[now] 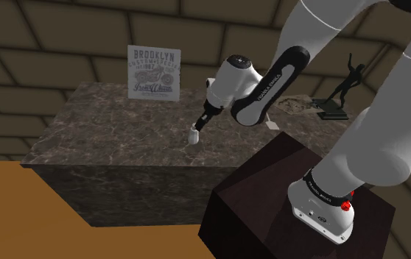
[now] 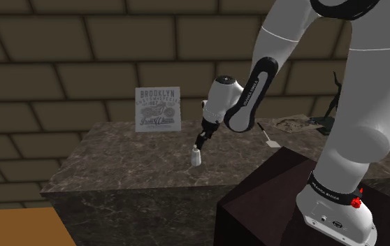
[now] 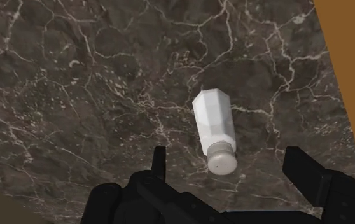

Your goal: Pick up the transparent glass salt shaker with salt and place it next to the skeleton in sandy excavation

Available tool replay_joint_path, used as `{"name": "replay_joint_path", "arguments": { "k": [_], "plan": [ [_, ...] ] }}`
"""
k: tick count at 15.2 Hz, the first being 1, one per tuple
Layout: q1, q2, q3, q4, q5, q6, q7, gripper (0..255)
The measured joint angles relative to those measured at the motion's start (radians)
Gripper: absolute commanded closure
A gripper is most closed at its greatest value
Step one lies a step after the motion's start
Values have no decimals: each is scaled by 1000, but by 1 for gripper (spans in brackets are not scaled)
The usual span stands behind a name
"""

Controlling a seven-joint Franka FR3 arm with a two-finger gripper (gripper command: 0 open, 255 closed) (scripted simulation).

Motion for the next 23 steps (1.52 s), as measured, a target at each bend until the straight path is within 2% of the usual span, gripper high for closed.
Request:
{"name": "replay_joint_path", "arguments": {
  "k": [2,7,11,16,17,23],
  "plan": [
    [71,88,-67,44,-65,54,60,0],
    [143,206,-141,96,-87,129,88,0],
    [159,269,-158,131,-84,160,92,0],
    [162,276,-160,135,-82,162,93,0],
    [162,276,-160,135,-82,162,93,255],
    [163,276,-160,135,-82,163,94,255]
  ]
}}
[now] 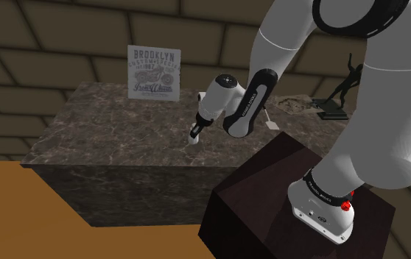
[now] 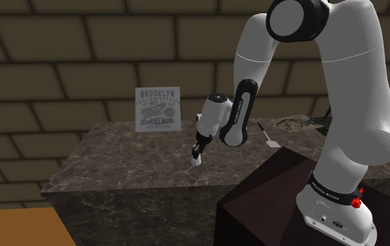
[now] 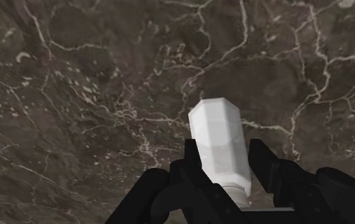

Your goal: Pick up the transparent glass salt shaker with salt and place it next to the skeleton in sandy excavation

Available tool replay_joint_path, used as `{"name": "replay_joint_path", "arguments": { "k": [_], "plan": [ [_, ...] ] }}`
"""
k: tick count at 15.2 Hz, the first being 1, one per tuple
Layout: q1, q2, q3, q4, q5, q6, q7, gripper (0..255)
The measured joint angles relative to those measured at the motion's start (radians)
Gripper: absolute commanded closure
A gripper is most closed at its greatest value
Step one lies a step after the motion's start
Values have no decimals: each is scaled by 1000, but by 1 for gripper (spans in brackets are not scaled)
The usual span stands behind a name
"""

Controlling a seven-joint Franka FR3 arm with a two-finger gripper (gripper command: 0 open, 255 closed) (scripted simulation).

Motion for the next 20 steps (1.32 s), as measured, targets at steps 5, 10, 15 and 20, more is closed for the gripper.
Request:
{"name": "replay_joint_path", "arguments": {
  "k": [5,10,15,20],
  "plan": [
    [-5,-8,4,-3,-1,-5,-1,255],
    [-61,-86,62,-25,-1,-65,-16,255],
    [-146,-173,156,-46,32,-138,-55,255],
    [-235,-252,257,-64,105,-203,-128,255]
  ]
}}
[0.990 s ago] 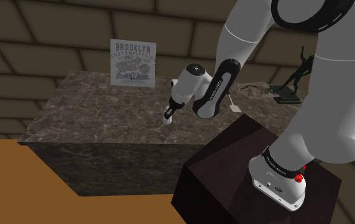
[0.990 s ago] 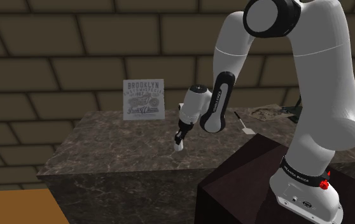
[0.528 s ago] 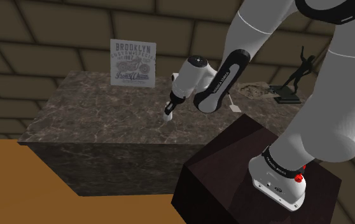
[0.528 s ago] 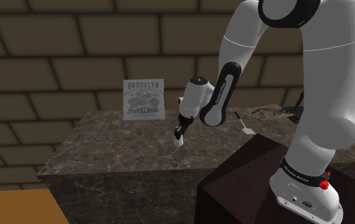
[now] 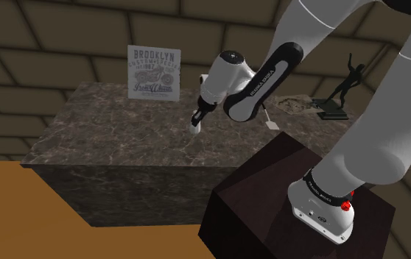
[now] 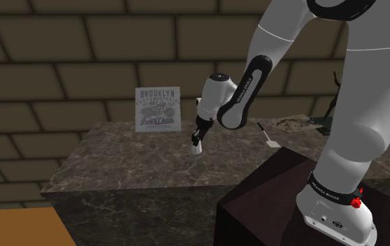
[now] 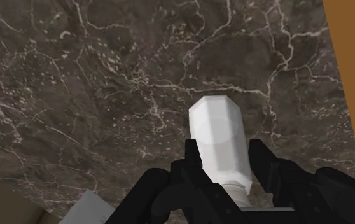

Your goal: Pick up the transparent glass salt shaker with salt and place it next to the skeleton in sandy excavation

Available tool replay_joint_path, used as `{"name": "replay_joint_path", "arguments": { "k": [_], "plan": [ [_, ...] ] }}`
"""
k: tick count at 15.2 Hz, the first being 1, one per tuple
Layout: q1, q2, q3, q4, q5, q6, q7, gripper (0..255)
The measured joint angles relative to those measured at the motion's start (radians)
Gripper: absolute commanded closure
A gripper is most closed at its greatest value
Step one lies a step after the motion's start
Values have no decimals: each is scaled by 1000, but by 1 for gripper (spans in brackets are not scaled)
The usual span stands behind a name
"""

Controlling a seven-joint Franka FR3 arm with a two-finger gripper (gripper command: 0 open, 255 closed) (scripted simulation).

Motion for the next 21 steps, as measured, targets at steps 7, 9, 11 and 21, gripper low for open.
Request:
{"name": "replay_joint_path", "arguments": {
  "k": [7,9,11,21],
  "plan": [
    [-72,-105,100,-13,150,-92,-126,255],
    [-78,-138,116,-16,193,-121,-158,255],
    [-80,-167,126,-14,229,-150,-185,255],
    [-74,-306,114,-35,364,-264,-316,255]
  ]
}}
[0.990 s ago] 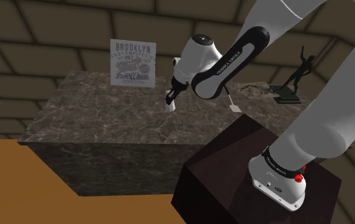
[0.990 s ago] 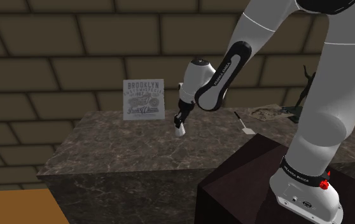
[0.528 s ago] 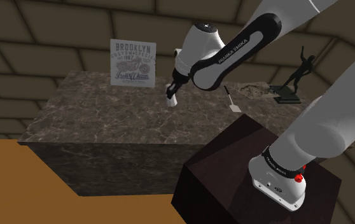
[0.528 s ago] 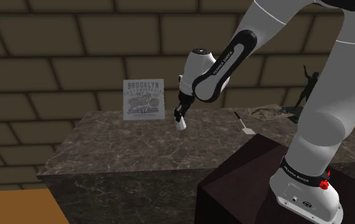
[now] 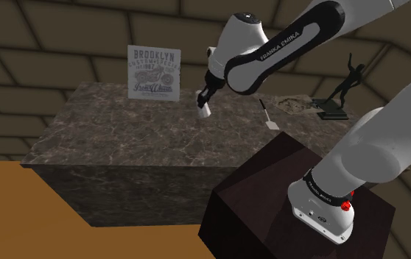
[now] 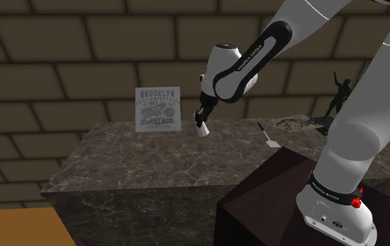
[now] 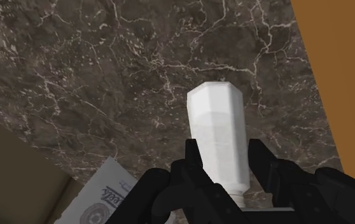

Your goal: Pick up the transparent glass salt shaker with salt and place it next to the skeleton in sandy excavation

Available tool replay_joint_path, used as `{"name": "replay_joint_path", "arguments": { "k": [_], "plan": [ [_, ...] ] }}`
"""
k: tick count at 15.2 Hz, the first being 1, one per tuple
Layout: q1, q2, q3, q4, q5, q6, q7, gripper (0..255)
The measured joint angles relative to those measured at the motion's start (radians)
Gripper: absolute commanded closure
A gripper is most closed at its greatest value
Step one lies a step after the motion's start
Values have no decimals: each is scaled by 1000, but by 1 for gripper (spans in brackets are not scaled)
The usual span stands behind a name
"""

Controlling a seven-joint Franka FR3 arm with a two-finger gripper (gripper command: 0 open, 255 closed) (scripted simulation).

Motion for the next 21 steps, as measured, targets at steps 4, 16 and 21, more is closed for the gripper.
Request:
{"name": "replay_joint_path", "arguments": {
  "k": [4,16,21],
  "plan": [
    [-9,-84,-76,-95,75,12,-151,255],
    [-90,-270,-378,-260,120,-22,-571,255],
    [-156,-312,-514,-278,91,-56,-741,255]
  ]
}}
